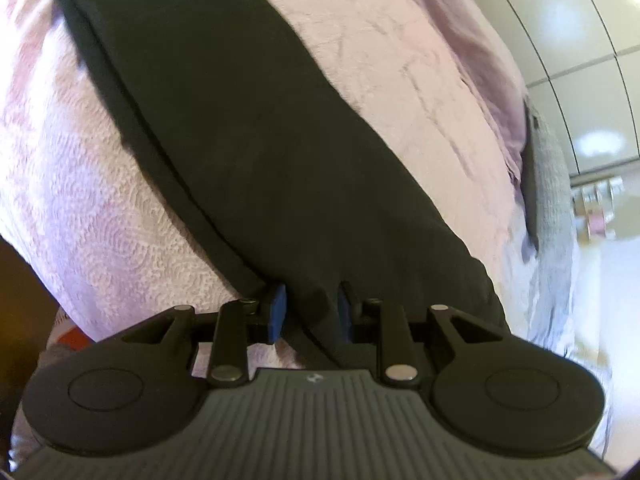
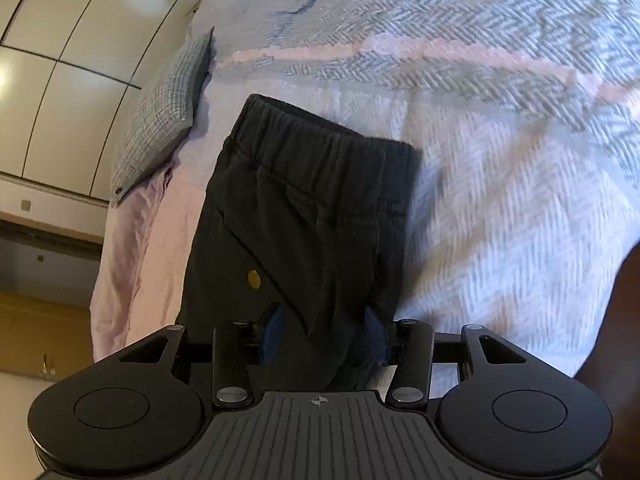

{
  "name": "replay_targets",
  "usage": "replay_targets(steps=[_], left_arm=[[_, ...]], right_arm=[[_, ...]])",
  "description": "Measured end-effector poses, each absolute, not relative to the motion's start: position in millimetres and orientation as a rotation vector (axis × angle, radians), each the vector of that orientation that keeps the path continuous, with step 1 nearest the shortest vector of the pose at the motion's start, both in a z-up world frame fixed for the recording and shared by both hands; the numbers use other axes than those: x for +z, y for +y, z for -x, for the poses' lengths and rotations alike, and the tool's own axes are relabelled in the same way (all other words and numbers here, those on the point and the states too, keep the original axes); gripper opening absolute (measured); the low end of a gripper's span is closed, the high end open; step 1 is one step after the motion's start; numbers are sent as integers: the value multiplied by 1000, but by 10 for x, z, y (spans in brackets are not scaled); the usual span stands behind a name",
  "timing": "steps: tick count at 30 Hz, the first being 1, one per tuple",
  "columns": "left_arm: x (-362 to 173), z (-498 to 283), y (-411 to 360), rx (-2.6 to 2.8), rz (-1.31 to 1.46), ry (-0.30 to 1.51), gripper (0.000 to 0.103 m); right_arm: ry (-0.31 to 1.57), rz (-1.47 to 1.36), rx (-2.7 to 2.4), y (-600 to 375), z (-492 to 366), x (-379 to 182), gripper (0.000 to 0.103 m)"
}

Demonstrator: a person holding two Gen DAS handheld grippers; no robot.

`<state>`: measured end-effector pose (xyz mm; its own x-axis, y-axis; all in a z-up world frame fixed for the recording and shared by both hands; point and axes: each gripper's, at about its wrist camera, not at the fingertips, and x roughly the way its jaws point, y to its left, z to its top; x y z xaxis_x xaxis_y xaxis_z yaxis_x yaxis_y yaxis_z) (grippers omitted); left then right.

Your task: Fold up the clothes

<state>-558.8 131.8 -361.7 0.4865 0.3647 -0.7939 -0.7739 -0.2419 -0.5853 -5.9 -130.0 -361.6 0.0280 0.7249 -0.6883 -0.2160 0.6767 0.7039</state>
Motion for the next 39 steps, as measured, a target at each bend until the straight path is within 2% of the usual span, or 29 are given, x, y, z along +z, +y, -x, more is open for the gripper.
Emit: replay_targets(steps=[1, 2, 5, 9, 11, 13, 17, 19, 20, 21, 23, 25, 29, 33, 36, 38, 39], left_arm=[[-3626, 5584, 1329, 1123, 1455, 378, 17], [-3596, 5572, 1316, 1125, 1429, 384, 8], [-3507, 5533, 1278, 1132, 1353, 400, 2], [-3376, 5494, 1191, 1130, 1247, 407, 1], [-3322, 5500, 1087, 1118, 1206, 418, 1], [-3401, 5456, 1041, 1119, 1166, 513, 2], [-3514, 5221, 1109, 1133, 1057, 689, 6], [-3404, 5174, 1116, 1116, 1022, 739, 7], [-3337, 5166, 1104, 1100, 1004, 765, 9], [-3269, 5155, 1093, 1084, 985, 793, 9], [-3135, 5092, 1068, 1057, 929, 851, 8], [-3002, 4983, 1075, 1012, 866, 834, 8], [-2930, 4564, 1307, 927, 769, 745, 8], [-3171, 4027, 1667, 880, 632, 690, 10], [-3530, 3799, 1904, 876, 504, 781, 14], [-3684, 3912, 1984, 917, 430, 833, 11], [-3737, 4010, 2027, 949, 412, 841, 10]], right_arm=[[1364, -466, 769, -1280, 25, -3639, 48], [1367, -461, 768, -1259, -3, -3664, 39], [1369, -414, 771, -1251, -44, -3679, 12], [1302, -346, 815, -1304, 7, -3552, 5], [1251, -348, 830, -1392, 46, -3447, 4], [1240, -319, 826, -1430, 62, -3454, 4], [1359, -241, 766, -1320, -37, -3703, 9], [1281, -122, 736, -1302, 20, -3482, 24], [1226, -52, 718, -1299, 62, -3351, 40], [1170, 17, 698, -1295, 105, -3219, 44], [1047, 148, 670, -1273, 194, -2982, 44], [931, 226, 728, -1154, 262, -2829, 44], [815, 287, 973, -549, 370, -2757, 44], [673, 450, 1145, 98, 630, -2954, 44], [597, 646, 1205, 346, 724, -3301, 43], [600, 707, 1194, 325, 622, -3464, 42], [631, 677, 1163, 256, 527, -3445, 32]])
